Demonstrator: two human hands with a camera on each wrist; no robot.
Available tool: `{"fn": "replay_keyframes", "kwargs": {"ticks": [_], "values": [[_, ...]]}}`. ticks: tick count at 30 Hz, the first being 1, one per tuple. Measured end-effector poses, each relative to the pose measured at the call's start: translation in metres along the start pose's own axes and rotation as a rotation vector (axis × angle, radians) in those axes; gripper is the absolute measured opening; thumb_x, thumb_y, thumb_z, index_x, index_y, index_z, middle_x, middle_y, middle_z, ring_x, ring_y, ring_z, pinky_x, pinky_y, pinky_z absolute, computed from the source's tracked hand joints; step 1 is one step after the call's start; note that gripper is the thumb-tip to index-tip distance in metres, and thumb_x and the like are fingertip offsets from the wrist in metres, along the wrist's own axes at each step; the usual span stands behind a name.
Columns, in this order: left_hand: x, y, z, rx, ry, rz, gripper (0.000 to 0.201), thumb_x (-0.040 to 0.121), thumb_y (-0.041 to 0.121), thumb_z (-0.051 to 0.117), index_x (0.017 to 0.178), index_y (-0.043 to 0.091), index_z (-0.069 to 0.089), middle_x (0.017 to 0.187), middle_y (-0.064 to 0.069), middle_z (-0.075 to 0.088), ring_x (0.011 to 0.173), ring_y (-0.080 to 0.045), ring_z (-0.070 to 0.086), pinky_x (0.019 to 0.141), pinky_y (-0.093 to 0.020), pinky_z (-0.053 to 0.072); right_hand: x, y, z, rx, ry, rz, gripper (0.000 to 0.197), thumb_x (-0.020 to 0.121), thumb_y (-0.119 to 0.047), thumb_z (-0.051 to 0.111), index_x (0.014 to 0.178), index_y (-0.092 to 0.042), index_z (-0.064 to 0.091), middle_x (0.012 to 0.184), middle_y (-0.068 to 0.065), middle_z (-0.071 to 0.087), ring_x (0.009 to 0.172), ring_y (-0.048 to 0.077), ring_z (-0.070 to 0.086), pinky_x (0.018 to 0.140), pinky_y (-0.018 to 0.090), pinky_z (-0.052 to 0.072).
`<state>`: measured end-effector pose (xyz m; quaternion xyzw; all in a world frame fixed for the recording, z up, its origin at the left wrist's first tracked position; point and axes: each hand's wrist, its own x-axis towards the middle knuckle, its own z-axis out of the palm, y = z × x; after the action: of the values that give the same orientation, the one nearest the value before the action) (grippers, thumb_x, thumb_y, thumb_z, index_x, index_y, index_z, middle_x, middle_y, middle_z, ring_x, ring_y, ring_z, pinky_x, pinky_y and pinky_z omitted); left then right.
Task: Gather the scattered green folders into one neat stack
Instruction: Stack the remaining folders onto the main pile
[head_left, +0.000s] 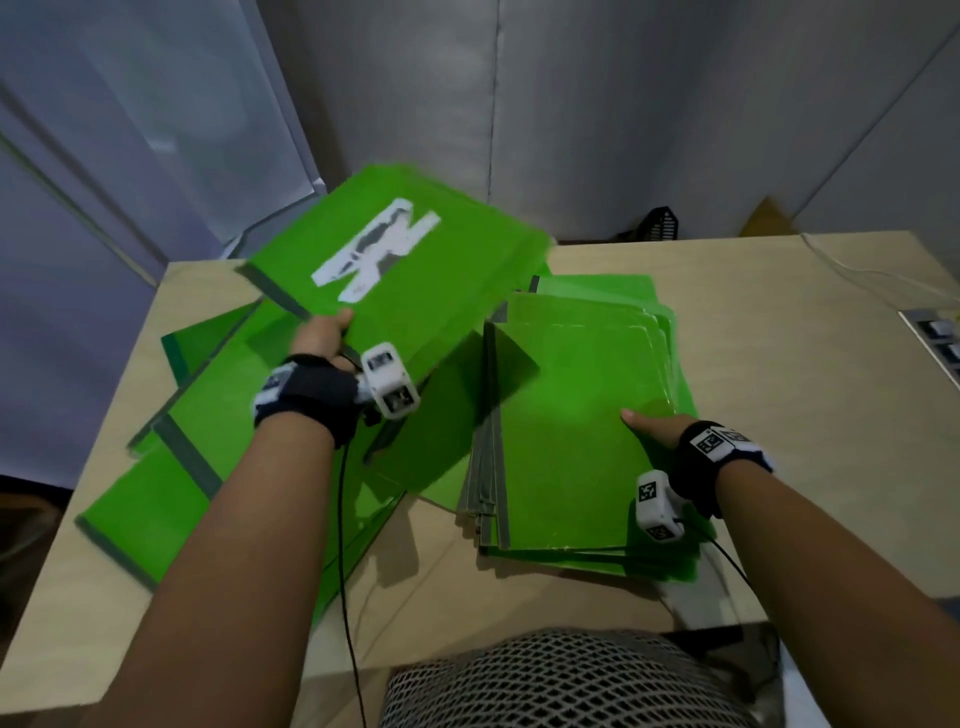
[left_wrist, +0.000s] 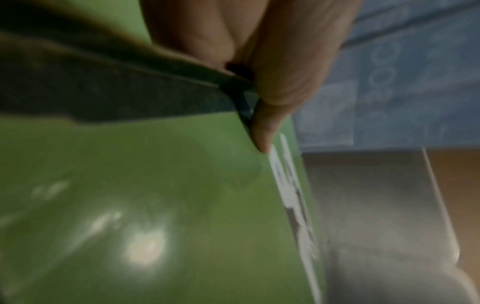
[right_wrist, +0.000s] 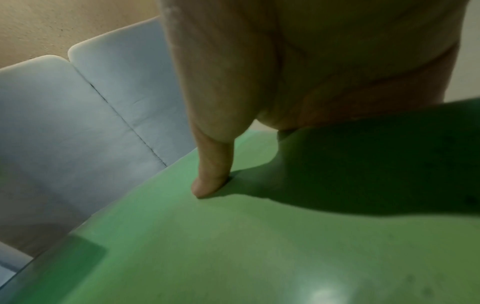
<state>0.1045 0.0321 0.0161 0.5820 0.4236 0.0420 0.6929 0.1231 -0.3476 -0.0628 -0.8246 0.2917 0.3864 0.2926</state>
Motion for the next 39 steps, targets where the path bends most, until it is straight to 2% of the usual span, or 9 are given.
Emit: {"fn": "replay_keyframes", "kwargs": {"ticks": [5, 8, 10, 13, 18, 24, 28, 35, 39], "values": [[-0.015, -0.066, 0.024, 0.218, -0.235, 0.026, 0.019, 0.089, -0.006, 0.057, 0.080, 0.011, 0.055, 0.052, 0.004, 0.062, 0.049, -0.016, 0.057, 0.047, -0.020, 0.048, 0.006, 0.001, -0.006, 0.222, -0.082, -0.004, 0.100, 0.068, -0.066, 0.070, 0.144, -0.011, 0.037, 0.145, 0.023, 0.042, 0.124, 0.042, 0.048, 0.103, 0.048, 0.041], [-0.035, -0.106, 0.041, 0.608, -0.278, 0.057, 0.027, 0.087, 0.002, 0.062, 0.111, 0.005, 0.050, 0.081, -0.005, 0.057, 0.078, -0.021, 0.053, 0.062, -0.026, 0.048, 0.008, -0.001, -0.008, 0.526, -0.054, -0.128, 0.072, 0.089, -0.053, 0.054, 0.149, -0.019, 0.031, 0.157, 0.012, 0.028, 0.141, 0.030, 0.033, 0.103, 0.041, 0.037], [-0.041, -0.125, 0.056, 0.719, -0.278, 0.034, 0.041, 0.087, 0.010, 0.063, 0.121, 0.003, 0.040, 0.097, -0.009, 0.054, 0.088, -0.025, 0.057, 0.066, -0.030, 0.052, 0.011, 0.000, -0.005, 0.578, -0.072, -0.146, 0.094, 0.074, -0.072, 0.058, 0.150, -0.026, 0.028, 0.160, 0.007, 0.021, 0.145, 0.027, 0.027, 0.100, 0.042, 0.041], [-0.048, -0.141, 0.079, 0.804, -0.242, 0.075, 0.058, 0.085, 0.015, 0.067, 0.133, 0.001, 0.037, 0.132, -0.018, 0.046, 0.120, -0.036, 0.051, 0.100, -0.046, 0.048, 0.006, 0.000, -0.001, 0.494, -0.093, -0.147, 0.114, 0.060, -0.081, 0.060, 0.152, -0.026, 0.023, 0.162, 0.010, 0.014, 0.147, 0.034, 0.019, 0.114, 0.053, 0.025], [-0.062, -0.151, 0.098, 1.030, -0.295, 0.144, 0.079, 0.090, 0.031, 0.061, 0.150, 0.004, 0.017, 0.149, -0.018, 0.033, 0.137, -0.036, 0.033, 0.110, -0.045, 0.037, 0.013, 0.004, 0.002, 0.260, -0.042, -0.053, 0.140, 0.024, -0.073, 0.077, 0.142, -0.008, 0.040, 0.145, 0.023, 0.042, 0.123, 0.043, 0.048, 0.104, 0.056, 0.041], [-0.022, -0.127, 0.048, 1.081, -0.089, 0.183, 0.062, 0.089, 0.056, 0.049, 0.133, 0.012, 0.051, 0.141, -0.016, 0.039, 0.130, -0.035, 0.040, 0.105, -0.053, 0.040, 0.009, 0.004, 0.000, 0.202, -0.021, -0.002, 0.099, 0.067, -0.064, 0.073, 0.139, -0.003, 0.043, 0.142, 0.025, 0.045, 0.120, 0.043, 0.050, 0.102, 0.055, 0.043], [-0.003, -0.117, 0.020, 1.067, 0.027, 0.096, 0.069, 0.085, 0.044, 0.063, 0.137, 0.006, 0.039, 0.137, -0.018, 0.046, 0.125, -0.036, 0.046, 0.102, -0.050, 0.044, 0.005, 0.001, 0.001, 0.171, -0.002, -0.004, 0.101, 0.067, -0.066, 0.071, 0.141, -0.004, 0.040, 0.142, 0.025, 0.045, 0.120, 0.043, 0.051, 0.101, 0.055, 0.045], [-0.007, -0.114, 0.009, 0.819, -0.165, 0.037, 0.047, 0.090, 0.027, 0.063, 0.129, 0.001, 0.056, 0.109, -0.018, 0.065, 0.086, -0.027, 0.058, 0.081, -0.033, 0.051, 0.004, -0.001, 0.000, 0.156, -0.018, 0.030, 0.102, 0.068, -0.067, 0.070, 0.141, -0.003, 0.039, 0.141, 0.027, 0.044, 0.119, 0.045, 0.050, 0.101, 0.057, 0.044], [-0.017, -0.119, 0.010, 0.693, -0.131, 0.099, 0.038, 0.092, 0.019, 0.060, 0.126, 0.001, 0.059, 0.111, -0.018, 0.066, 0.092, -0.029, 0.061, 0.084, -0.033, 0.050, 0.005, 0.000, -0.003, 0.122, -0.021, 0.025, 0.101, 0.071, -0.069, 0.066, 0.142, -0.004, 0.038, 0.141, 0.027, 0.043, 0.118, 0.044, 0.051, 0.099, 0.055, 0.046]]}}
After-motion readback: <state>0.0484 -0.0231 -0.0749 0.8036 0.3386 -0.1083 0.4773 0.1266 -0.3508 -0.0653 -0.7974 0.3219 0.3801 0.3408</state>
